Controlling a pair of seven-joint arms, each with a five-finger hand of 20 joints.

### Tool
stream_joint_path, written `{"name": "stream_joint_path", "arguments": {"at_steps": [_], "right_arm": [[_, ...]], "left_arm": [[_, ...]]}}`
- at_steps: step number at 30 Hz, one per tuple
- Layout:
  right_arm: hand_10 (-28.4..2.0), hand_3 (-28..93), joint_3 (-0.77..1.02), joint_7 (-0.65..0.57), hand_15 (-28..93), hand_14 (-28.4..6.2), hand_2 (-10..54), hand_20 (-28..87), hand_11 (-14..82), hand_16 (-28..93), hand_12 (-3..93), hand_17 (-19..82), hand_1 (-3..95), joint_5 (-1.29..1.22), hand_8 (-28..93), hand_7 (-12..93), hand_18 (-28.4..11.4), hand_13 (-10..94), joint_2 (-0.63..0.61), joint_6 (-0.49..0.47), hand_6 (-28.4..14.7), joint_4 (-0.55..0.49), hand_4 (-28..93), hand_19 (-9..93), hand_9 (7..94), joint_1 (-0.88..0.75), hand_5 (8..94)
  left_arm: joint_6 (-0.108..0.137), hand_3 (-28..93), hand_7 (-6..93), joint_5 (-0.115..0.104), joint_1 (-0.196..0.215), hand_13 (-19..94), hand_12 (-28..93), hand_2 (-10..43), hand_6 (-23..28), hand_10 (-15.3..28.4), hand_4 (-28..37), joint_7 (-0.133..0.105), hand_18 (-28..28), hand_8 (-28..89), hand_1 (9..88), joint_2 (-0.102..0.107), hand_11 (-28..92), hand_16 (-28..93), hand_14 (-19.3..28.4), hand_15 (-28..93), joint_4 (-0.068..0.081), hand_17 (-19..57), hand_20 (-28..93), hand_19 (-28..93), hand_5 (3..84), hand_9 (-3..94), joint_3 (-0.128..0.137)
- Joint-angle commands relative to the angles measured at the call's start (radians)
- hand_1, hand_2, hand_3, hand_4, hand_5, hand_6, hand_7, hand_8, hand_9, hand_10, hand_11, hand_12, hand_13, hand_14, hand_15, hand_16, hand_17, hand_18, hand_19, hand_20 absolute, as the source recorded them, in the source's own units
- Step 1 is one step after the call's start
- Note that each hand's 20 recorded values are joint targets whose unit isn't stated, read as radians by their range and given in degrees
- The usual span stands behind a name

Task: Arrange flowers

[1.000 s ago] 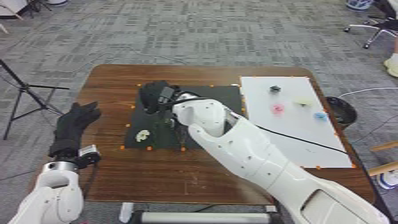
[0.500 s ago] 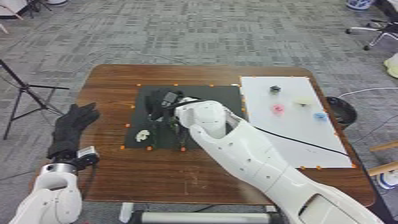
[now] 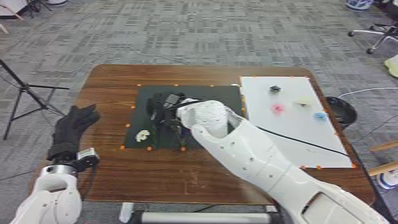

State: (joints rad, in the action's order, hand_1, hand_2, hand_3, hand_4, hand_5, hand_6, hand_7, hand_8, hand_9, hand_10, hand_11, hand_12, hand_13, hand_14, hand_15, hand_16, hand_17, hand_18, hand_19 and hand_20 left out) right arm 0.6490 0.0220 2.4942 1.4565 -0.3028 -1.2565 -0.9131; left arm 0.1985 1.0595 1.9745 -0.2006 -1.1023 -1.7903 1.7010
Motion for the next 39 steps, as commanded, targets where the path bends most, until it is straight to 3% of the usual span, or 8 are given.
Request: {"name": "stream_joint_path", "arguments": {"at_steps": [1,8,13,19,23,27,39], "right_arm": [[-12.4,64,-0.044,-0.067,63,-3.3,-3.4,50,6.6,30,11.6,52,40.1,-0.118,-10,15,-15.2,81,-0.048,0.068,3.0,-0.061,-14,93,52.0,0.096,50.6],[-14.3,64,-0.079,-0.106,62,-3.1,-4.7,49,6.2,30,11.2,52,39.5,-0.271,-10,14,-15.2,82,-0.192,0.091,2.4,-0.208,-14,93,50.3,0.148,47.4],[-14.1,65,-0.043,-0.119,61,-4.5,-5.7,49,6.3,30,11.8,50,38.0,-0.38,-9,13,-16.1,80,-0.411,0.142,1.5,-0.38,-14,92,49.8,0.153,46.8],[-14.5,63,0.133,-0.206,61,-7.4,-9.3,51,5.6,29,13.6,46,34.6,-0.414,-7,11,-17.7,75,-0.651,0.158,-0.9,-0.52,-13,88,46.1,0.047,44.2],[-14.9,63,0.294,-0.242,63,-7.5,-9.5,52,5.4,29,14.0,46,32.1,-0.382,-6,9,-18.5,74,-0.759,0.24,-2.1,-0.532,-13,89,44.6,-0.092,42.4],[-15.3,64,0.446,-0.275,65,-7.6,-9.5,52,5.5,29,14.8,46,29.2,-0.364,-6,8,-18.9,74,-0.805,0.232,-2.8,-0.509,-14,90,44.1,-0.237,41.6],[-15.1,65,0.667,-0.36,66,-7.5,-9.5,52,5.9,28,15.9,46,30.9,-0.317,-6,10,-19.0,75,-0.762,0.229,-3.2,-0.438,-16,91,45.8,-0.535,43.5]], "left_arm": [[-0.006,60,11.8,0.006,-0.004,39,12,13.0,4.7,15.3,-28.3,0.023,11.8,-6,18.6,-0.001,20,1,17.9,18,-0.007,7.0,18,11,50.4,48.9,-0.013],[-0.006,60,11.8,0.01,0.001,39,12,12.9,4.7,15.3,-28.3,0.032,11.8,-6,18.8,-0.002,20,1,18.0,18,-0.012,6.9,18,11,50.5,48.9,-0.014],[0.0,59,11.9,0.006,0.016,39,12,12.9,4.7,15.3,-28.3,0.026,11.8,-6,19.0,-0.007,20,1,18.0,18,-0.019,7.0,18,11,50.4,48.9,0.0],[0.006,59,11.8,0.002,0.047,39,12,12.8,4.8,15.3,-28.3,0.022,11.8,-6,18.9,-0.02,20,1,18.0,18,-0.031,6.9,18,11,50.5,48.9,0.025],[0.012,59,11.7,0.002,0.048,39,12,12.9,4.8,15.3,-28.3,0.023,11.8,-6,19.1,-0.024,20,1,18.0,18,-0.033,6.9,18,11,50.5,49.0,0.02],[0.014,59,11.8,0.0,0.057,39,12,12.9,4.8,15.3,-28.3,0.021,11.8,-6,19.1,-0.029,20,1,18.0,18,-0.037,6.9,18,11,50.5,49.0,0.025],[0.004,59,11.8,0.0,0.074,39,12,13.0,4.8,15.3,-28.3,0.025,11.8,-6,19.2,-0.037,20,1,18.1,18,-0.046,6.9,18,11,50.6,49.0,0.034]]}}
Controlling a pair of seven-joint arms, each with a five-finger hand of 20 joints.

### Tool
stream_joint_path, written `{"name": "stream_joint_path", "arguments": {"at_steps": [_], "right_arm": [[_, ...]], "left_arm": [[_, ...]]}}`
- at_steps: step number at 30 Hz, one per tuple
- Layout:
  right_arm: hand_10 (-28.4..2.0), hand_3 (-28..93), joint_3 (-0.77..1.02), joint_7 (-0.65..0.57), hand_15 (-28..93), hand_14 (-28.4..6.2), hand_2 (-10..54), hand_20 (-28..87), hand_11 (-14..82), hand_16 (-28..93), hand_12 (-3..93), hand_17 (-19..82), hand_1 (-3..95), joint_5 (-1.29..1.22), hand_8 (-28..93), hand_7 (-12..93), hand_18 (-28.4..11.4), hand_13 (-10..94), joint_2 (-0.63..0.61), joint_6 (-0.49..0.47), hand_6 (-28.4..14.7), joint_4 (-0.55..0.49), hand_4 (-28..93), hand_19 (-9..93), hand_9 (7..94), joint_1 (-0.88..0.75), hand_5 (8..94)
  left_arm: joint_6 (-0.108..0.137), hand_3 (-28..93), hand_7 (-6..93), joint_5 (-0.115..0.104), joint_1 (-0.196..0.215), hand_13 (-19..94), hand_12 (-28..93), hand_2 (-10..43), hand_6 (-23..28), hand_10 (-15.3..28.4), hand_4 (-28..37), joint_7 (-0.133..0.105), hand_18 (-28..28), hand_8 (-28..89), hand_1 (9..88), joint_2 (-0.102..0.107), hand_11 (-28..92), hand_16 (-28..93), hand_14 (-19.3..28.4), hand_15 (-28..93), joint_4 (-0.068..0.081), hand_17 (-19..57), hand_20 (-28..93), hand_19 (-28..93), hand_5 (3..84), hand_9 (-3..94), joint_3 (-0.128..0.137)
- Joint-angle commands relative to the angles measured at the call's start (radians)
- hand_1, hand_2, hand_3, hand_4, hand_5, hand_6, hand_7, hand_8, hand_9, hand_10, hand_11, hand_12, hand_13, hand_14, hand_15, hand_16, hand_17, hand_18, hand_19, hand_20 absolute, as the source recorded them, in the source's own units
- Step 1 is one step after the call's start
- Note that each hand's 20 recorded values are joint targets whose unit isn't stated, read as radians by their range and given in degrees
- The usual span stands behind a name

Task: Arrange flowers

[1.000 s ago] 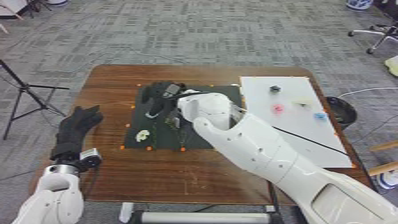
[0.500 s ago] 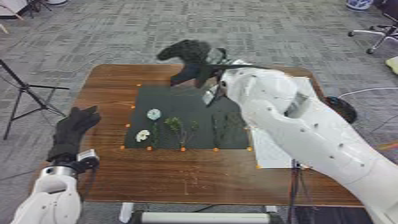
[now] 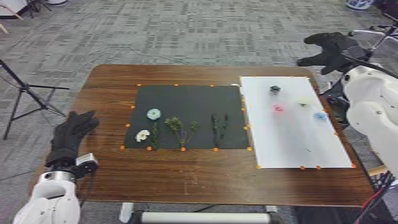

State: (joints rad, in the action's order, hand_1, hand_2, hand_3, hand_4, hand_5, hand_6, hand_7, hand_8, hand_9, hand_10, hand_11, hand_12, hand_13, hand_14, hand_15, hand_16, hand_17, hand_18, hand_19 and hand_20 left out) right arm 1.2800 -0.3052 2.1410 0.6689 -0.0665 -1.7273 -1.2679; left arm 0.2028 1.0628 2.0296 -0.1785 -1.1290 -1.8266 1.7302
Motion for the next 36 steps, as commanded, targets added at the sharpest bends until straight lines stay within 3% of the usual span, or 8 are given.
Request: {"name": "stream_joint_path", "arguments": {"at_steps": [1,7,20,30,33,36], "right_arm": [[-15.1,65,0.046,-0.034,66,-7.5,-9.5,52,5.9,28,15.9,46,31.1,0.04,-6,10,-19.0,75,0.027,-0.011,-3.1,0.032,-16,91,46.2,-0.195,43.8],[-14.6,66,0.084,-0.037,66,-7.3,-9.5,51,6.9,28,16.7,47,32.1,0.099,-6,11,-18.7,76,0.036,-0.019,-2.7,0.061,-16,92,49.9,-0.254,46.6],[-14.4,66,0.17,-0.067,66,-7.1,-9.5,51,7.9,28,17.8,47,33.3,0.107,-7,13,-18.8,76,0.048,-0.046,-2.3,0.057,-17,92,53.0,-0.387,48.7],[-12.3,66,0.073,-0.043,66,-4.8,-9.5,53,18.6,29,20.3,52,42.2,0.132,-10,20,-17.8,81,0.037,0.159,2.2,0.089,-18,93,69.6,-0.387,61.1],[-10.9,60,0.047,-0.031,66,-3.9,-9.5,55,20.0,30,20.4,54,49.4,0.141,1,22,-17.1,83,0.026,0.188,2.7,0.097,-20,93,74.3,-0.374,65.8],[-9.8,58,0.017,-0.016,66,-3.5,-9.5,56,14.4,30,29.6,56,55.6,0.149,5,23,-17.0,85,0.009,0.219,2.8,0.106,-19,93,83.2,-0.333,74.4]], "left_arm": [[-0.002,59,11.8,-0.002,0.014,39,12,13.0,4.8,15.3,-28.3,0.004,11.8,-6,19.2,-0.01,20,1,18.1,18,-0.008,6.9,18,11,50.6,49.0,0.003],[-0.018,59,11.8,0.005,0.012,39,12,13.1,4.8,15.3,-28.3,0.008,11.8,-6,19.3,-0.014,20,1,18.1,18,-0.007,6.9,18,11,50.6,49.0,0.0],[-0.029,58,11.8,0.004,0.033,39,12,13.2,4.8,15.3,-28.3,0.015,11.9,-6,19.3,-0.02,20,1,18.2,18,-0.013,6.9,18,11,50.5,49.0,0.013],[-0.032,59,11.8,0.007,0.027,39,12,13.1,4.8,15.3,-28.3,0.025,11.9,-6,19.1,-0.017,20,1,18.3,18,-0.013,6.9,18,11,50.6,49.0,0.014],[-0.036,59,11.7,0.009,0.026,39,12,13.1,4.8,15.3,-28.3,0.027,11.9,-6,19.0,-0.017,20,1,18.3,18,-0.012,6.9,18,11,50.6,49.0,0.013],[-0.028,59,11.7,0.005,0.028,39,12,13.1,4.8,15.3,-28.3,0.024,11.9,-6,19.1,-0.017,20,1,18.3,18,-0.014,6.9,18,11,50.6,49.0,0.014]]}}
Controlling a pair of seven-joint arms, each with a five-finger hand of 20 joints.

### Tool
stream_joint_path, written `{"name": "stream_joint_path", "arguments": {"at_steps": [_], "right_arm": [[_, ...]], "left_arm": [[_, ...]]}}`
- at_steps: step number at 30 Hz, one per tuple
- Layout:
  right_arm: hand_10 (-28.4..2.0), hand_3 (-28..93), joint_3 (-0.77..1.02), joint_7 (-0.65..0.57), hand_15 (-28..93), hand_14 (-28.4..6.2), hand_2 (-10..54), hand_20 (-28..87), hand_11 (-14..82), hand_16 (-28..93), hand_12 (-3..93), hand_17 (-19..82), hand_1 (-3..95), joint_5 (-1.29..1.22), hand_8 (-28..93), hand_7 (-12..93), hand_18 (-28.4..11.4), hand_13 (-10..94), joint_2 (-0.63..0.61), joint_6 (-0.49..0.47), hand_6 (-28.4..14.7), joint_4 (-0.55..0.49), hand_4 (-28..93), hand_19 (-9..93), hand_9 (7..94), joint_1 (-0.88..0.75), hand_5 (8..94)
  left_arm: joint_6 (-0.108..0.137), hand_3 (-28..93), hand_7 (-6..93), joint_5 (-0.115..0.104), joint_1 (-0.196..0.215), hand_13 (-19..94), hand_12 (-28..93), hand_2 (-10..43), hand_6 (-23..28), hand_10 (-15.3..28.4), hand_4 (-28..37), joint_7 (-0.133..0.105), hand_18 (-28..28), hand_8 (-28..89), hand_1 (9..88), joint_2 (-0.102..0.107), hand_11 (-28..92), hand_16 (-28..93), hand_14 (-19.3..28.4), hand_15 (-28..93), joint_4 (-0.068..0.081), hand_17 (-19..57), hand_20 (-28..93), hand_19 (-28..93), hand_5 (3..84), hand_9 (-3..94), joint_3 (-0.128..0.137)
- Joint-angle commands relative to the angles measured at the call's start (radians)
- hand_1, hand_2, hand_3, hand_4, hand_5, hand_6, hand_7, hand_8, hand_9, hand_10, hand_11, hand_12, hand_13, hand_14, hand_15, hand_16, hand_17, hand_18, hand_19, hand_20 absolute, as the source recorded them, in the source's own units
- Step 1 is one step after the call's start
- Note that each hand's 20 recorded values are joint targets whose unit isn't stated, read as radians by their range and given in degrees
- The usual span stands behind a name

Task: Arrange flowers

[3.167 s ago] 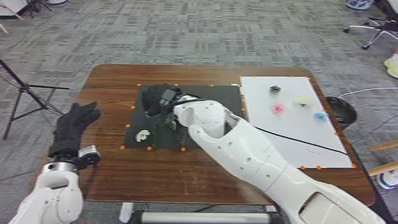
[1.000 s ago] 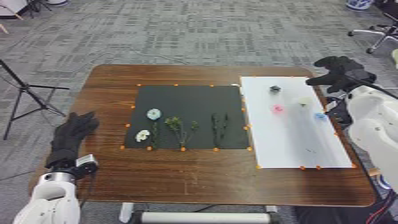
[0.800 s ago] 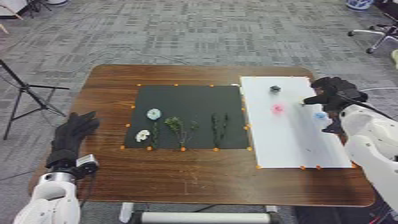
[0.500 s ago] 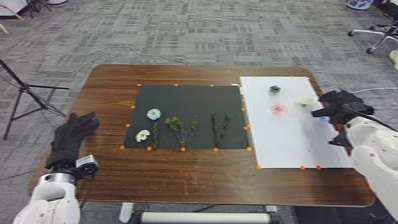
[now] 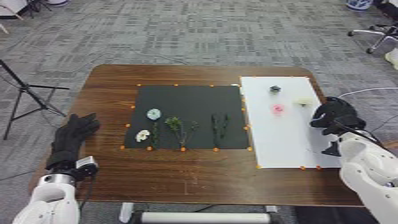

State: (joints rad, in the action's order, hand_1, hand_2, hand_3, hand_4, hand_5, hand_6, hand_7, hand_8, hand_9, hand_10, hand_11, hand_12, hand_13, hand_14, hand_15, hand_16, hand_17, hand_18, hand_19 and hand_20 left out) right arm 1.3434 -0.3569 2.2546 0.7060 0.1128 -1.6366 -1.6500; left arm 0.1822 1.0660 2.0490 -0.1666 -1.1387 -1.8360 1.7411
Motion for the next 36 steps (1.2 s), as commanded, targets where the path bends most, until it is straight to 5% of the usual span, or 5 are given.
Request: {"name": "stream_joint_path", "arguments": {"at_steps": [1,10,16,30,36], "right_arm": [[-9.7,58,-0.055,0.037,66,-3.4,-9.5,56,14.1,30,30.3,56,56.2,0.033,5,23,-17.1,85,-0.035,0.048,2.8,0.014,-19,93,83.9,0.071,75.2],[-9.8,58,-0.195,0.032,65,-2.8,-9.5,57,11.7,31,32.6,57,58.2,-0.029,5,23,-16.6,87,-0.095,0.116,2.3,-0.072,-19,93,86.9,0.37,77.7],[-9.9,58,-0.481,0.077,65,-2.6,-9.5,58,11.5,32,32.7,58,58.0,-0.149,6,22,-16.3,87,-0.016,0.084,2.2,-0.082,-18,93,87.3,0.708,78.3],[-9.7,58,-0.803,0.215,65,-2.2,-9.5,59,10.8,32,32.0,58,57.5,-0.139,6,21,-16.1,87,0.424,-0.167,2.6,0.069,-18,93,87.2,0.94,78.6],[-9.7,58,-0.819,0.258,65,-2.2,-9.5,59,10.3,33,31.3,58,57.5,-0.043,6,21,-15.8,87,0.524,-0.384,3.0,0.118,-18,93,87.1,0.915,78.4]], "left_arm": [[-0.004,59,11.7,0.001,0.009,39,12,13.1,4.8,15.3,-28.3,0.008,11.9,-6,19.0,-0.005,20,1,18.3,18,-0.006,6.8,18,11,50.6,49.0,0.003],[0.003,58,11.8,-0.003,0.007,39,12,13.3,4.8,15.4,-28.3,0.005,11.9,-6,19.3,0.004,20,1,18.4,18,-0.008,6.8,18,11,50.6,49.1,0.006],[0.008,58,11.7,-0.003,0.006,39,12,13.3,4.8,15.4,-28.3,0.007,11.9,-6,19.4,0.006,20,1,18.3,18,-0.008,6.8,18,11,50.6,49.1,0.005],[0.012,58,11.7,-0.006,-0.01,39,12,13.6,4.9,15.4,-28.3,0.009,11.9,-6,19.4,0.007,20,1,18.3,18,-0.003,6.8,17,11,50.7,49.2,-0.01],[0.022,58,11.7,-0.011,0.004,39,12,13.6,4.9,15.4,-28.3,0.005,11.9,-6,19.4,0.006,20,2,18.5,19,-0.01,6.7,17,11,50.7,49.2,-0.003]]}}
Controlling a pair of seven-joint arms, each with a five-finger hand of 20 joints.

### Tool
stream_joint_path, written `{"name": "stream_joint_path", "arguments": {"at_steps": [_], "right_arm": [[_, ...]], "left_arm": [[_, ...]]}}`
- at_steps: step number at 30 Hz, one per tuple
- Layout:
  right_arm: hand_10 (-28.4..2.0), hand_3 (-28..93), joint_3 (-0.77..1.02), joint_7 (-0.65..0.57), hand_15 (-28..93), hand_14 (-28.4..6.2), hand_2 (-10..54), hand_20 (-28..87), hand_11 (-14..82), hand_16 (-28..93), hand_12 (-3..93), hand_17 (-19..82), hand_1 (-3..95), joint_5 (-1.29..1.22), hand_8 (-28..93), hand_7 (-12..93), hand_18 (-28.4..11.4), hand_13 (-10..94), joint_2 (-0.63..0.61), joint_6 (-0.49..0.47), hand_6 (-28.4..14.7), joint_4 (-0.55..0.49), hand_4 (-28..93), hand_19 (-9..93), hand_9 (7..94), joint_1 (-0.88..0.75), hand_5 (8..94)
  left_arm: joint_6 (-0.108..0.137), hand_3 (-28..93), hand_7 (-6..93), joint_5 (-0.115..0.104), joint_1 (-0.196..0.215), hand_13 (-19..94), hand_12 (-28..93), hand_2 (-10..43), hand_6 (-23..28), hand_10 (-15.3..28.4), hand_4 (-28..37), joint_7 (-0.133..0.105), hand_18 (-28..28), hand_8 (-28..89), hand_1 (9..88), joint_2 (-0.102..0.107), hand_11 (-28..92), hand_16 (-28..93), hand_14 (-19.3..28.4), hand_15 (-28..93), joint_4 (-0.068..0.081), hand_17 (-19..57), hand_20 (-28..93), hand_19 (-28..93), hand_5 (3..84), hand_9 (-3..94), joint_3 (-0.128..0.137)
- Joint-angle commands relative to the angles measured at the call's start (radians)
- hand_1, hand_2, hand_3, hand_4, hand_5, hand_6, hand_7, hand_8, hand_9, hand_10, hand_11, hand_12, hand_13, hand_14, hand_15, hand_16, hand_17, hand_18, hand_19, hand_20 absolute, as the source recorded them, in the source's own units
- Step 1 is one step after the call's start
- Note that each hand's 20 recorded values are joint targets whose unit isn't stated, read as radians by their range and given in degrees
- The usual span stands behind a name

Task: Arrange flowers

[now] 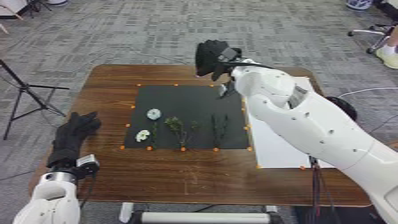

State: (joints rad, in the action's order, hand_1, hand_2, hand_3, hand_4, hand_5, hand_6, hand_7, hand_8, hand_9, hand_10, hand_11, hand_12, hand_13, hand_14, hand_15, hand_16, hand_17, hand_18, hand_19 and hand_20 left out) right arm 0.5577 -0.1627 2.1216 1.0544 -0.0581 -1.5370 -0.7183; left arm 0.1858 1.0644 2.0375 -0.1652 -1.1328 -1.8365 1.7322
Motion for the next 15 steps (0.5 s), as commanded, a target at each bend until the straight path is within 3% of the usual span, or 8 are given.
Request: {"name": "stream_joint_path", "arguments": {"at_steps": [1,5,12,15], "right_arm": [[-9.6,58,-0.034,0.075,65,-2.2,-9.5,59,10.2,33,31.3,58,57.5,0.113,6,21,-15.8,87,0.185,-0.244,3.0,0.025,-18,93,87.1,-0.023,78.4],[-9.6,58,-0.03,0.104,66,-2.2,-9.5,60,9.9,33,31.2,58,57.4,0.166,6,21,-15.8,87,0.207,-0.301,3.2,0.051,-18,93,86.9,-0.055,78.3],[-9.6,58,-0.017,0.101,65,-2.3,-9.5,60,9.6,33,30.6,58,57.3,0.189,5,21,-15.9,87,0.218,-0.321,3.3,0.075,-18,93,86.8,-0.097,78.0],[-9.5,58,-0.018,0.092,66,-2.4,-9.5,60,9.6,33,30.5,58,57.1,0.202,5,21,-15.9,87,0.217,-0.305,3.4,0.077,-18,93,86.6,-0.115,78.0]], "left_arm": [[0.02,58,11.8,-0.011,0.014,39,12,13.5,4.9,15.4,-28.3,0.003,12.0,-6,19.4,0.0,20,1,18.5,19,-0.008,6.7,17,11,50.7,49.2,0.004],[0.016,58,11.7,-0.01,0.017,39,12,13.6,4.9,15.4,-28.3,0.003,12.0,-6,19.3,-0.001,20,1,18.6,19,-0.008,6.7,17,11,50.7,49.1,0.005],[0.008,58,11.7,-0.009,0.01,39,12,13.6,4.8,15.4,-28.3,0.006,12.0,-6,19.3,-0.002,20,1,18.7,19,-0.003,6.6,17,11,50.4,49.1,0.001],[-0.005,58,11.7,-0.005,-0.004,39,12,13.6,4.9,15.4,-28.3,0.012,12.0,-6,19.3,-0.001,20,1,18.6,19,0.006,6.6,17,11,50.5,49.2,-0.006]]}}
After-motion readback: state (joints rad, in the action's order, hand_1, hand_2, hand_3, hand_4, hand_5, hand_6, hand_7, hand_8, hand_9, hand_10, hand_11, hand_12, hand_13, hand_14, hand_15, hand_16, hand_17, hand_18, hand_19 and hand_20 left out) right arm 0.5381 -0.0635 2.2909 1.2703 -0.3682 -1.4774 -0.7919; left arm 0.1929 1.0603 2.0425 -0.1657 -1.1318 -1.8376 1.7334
